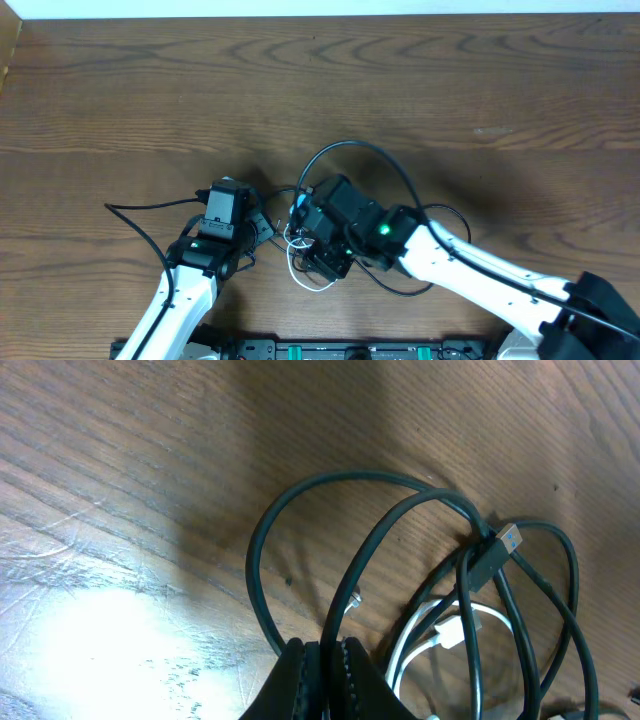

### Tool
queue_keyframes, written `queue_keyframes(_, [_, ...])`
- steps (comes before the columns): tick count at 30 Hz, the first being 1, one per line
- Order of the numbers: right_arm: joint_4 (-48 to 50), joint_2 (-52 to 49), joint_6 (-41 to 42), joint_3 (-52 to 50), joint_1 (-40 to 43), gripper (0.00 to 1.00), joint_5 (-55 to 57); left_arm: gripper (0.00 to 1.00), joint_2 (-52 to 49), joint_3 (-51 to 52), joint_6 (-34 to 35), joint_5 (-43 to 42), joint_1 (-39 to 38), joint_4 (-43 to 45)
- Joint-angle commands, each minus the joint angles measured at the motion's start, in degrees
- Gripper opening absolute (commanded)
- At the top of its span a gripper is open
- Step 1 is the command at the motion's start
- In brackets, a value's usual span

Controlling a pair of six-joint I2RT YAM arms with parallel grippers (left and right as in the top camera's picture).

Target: Untangle cables

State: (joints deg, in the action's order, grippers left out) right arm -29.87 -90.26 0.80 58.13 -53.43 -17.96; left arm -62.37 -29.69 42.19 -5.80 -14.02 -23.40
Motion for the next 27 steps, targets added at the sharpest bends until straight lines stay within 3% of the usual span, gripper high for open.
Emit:
queue_keyframes(1, [0.44,-3.37,1.27,0.52,-2.25,0.44,3.67,0.08,-0.11,-0.42,0.11,0.96,0.24,-0.17])
queue_keyframes(4, [0.15,-4.37,2.84,0.52,-2.97,0.01,3.63,0.08,-0.11,-0.42,0.11,0.96,0.24,-0.20])
queue_keyframes(12, [0.02,-1.07,4.55,0.55,-2.47,0.01,3.52,0.08,-0.11,-0.42,0.11,0.96,0.24,-0.39])
queue_keyframes(13, [0.09,-0.17,4.55,0.55,-2.36,0.09,3.50,0.08,-0.11,-0.42,0.11,0.98,0.24,-0.39])
queue_keyframes(14, [0.13,0.52,4.55,0.55,-2.34,0.31,3.48,0.08,-0.11,-0.42,0.11,0.98,0.24,-0.39])
queue_keyframes(15, [0.20,1.22,4.55,0.55,-2.36,0.47,3.45,0.08,-0.11,-0.42,0.11,0.98,0.24,-0.37])
queue_keyframes(17, [0.13,2.16,4.52,0.55,-2.62,0.66,3.43,0.08,-0.11,-0.42,0.11,0.98,0.24,-0.37])
queue_keyframes(21, [0.11,1.81,4.20,0.46,-3.56,0.69,3.65,0.08,-0.11,-0.42,0.11,0.98,0.24,-0.37])
queue_keyframes(27, [0.35,-2.03,4.33,0.15,-4.76,0.64,6.91,0.08,-0.11,-0.42,0.13,1.40,0.24,-0.39])
